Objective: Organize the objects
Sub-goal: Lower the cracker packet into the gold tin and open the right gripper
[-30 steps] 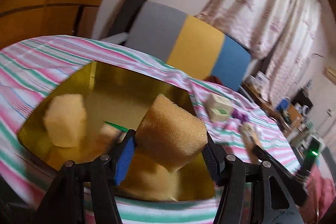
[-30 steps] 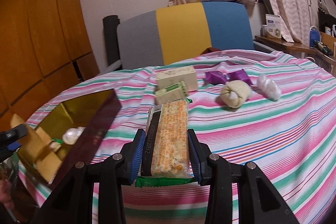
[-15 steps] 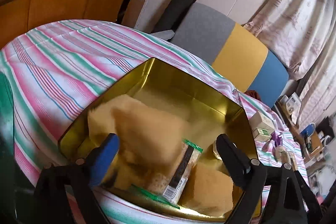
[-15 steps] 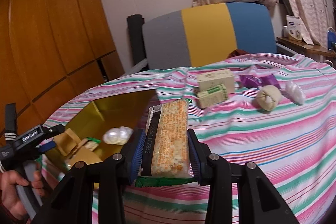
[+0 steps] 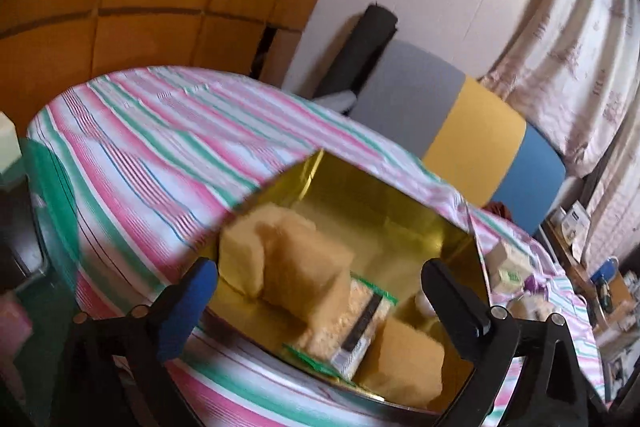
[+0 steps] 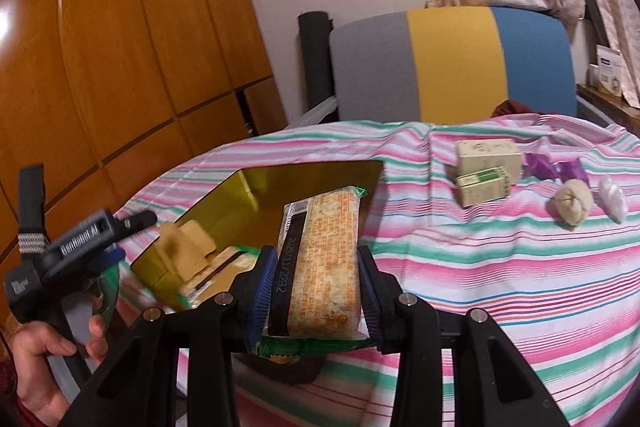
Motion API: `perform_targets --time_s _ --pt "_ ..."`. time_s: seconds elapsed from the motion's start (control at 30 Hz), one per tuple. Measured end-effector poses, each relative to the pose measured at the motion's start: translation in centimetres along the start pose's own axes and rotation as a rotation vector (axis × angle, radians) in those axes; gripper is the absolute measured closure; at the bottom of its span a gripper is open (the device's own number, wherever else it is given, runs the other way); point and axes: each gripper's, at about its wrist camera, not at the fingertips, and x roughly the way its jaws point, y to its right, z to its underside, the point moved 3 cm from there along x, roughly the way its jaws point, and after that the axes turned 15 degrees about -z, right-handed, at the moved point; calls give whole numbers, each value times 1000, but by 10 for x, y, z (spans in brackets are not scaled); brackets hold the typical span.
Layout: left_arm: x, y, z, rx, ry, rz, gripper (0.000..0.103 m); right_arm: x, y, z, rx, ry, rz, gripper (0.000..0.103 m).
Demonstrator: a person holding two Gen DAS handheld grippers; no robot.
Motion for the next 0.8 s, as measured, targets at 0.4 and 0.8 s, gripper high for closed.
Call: perform_targets --time_s 0.4,0.8 --pt "4 -15 0 -83 -72 -63 0 41 -23 6 -59 -135 -2 63" --pt "0 -10 5 -62 -87 -54 0 61 -11 12 -5 -199 93 58"
